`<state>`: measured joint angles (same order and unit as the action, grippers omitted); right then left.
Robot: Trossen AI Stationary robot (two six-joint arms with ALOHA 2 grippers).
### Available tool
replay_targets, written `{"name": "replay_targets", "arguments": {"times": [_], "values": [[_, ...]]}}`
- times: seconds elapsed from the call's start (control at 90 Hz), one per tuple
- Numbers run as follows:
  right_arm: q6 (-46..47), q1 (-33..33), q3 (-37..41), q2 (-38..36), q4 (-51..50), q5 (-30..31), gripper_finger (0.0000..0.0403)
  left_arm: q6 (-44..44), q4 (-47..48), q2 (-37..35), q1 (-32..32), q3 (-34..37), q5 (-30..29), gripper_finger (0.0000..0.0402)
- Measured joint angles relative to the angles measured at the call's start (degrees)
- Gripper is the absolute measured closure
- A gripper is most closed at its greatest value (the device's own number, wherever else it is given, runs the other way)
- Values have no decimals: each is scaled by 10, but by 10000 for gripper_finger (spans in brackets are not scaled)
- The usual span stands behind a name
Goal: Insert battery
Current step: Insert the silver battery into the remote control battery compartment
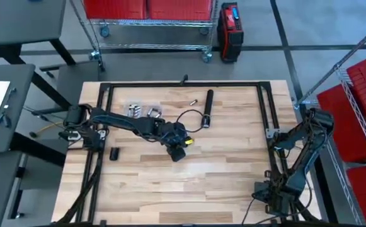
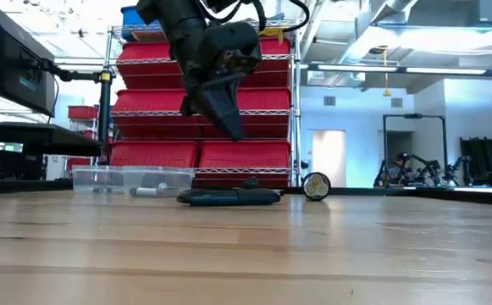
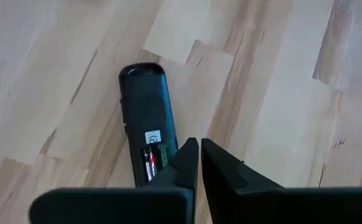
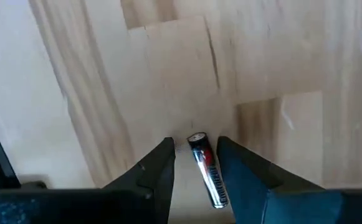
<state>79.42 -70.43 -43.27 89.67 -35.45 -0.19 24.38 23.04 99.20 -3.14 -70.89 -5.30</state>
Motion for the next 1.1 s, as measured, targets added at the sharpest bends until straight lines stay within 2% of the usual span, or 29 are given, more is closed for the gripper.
{"name": "replay_targets", "arguments": {"times": [0.178,0.356,0.433,0.589,0.756,0.911,0.956,1.1], "values": [[-74,-20,1,0,-1,32,286,-1,3,0,0,0,0,402],[-77,-24,13,4,5,43,291,-1,3,0,-1,0,0,402],[-78,-27,15,4,5,46,309,1,3,0,-1,0,0,402],[-78,-16,17,3,0,47,382,1,3,0,-1,0,0,402],[-66,11,21,-29,4,61,386,1,9,-8,-1,0,0,402],[-59,54,23,-89,-33,197,397,-8,16,-50,2,0,0,402],[-61,70,22,-111,-34,218,397,-16,16,-68,4,0,0,402],[-130,155,21,-194,-30,306,399,-55,-7,-133,22,0,0,402]]}}
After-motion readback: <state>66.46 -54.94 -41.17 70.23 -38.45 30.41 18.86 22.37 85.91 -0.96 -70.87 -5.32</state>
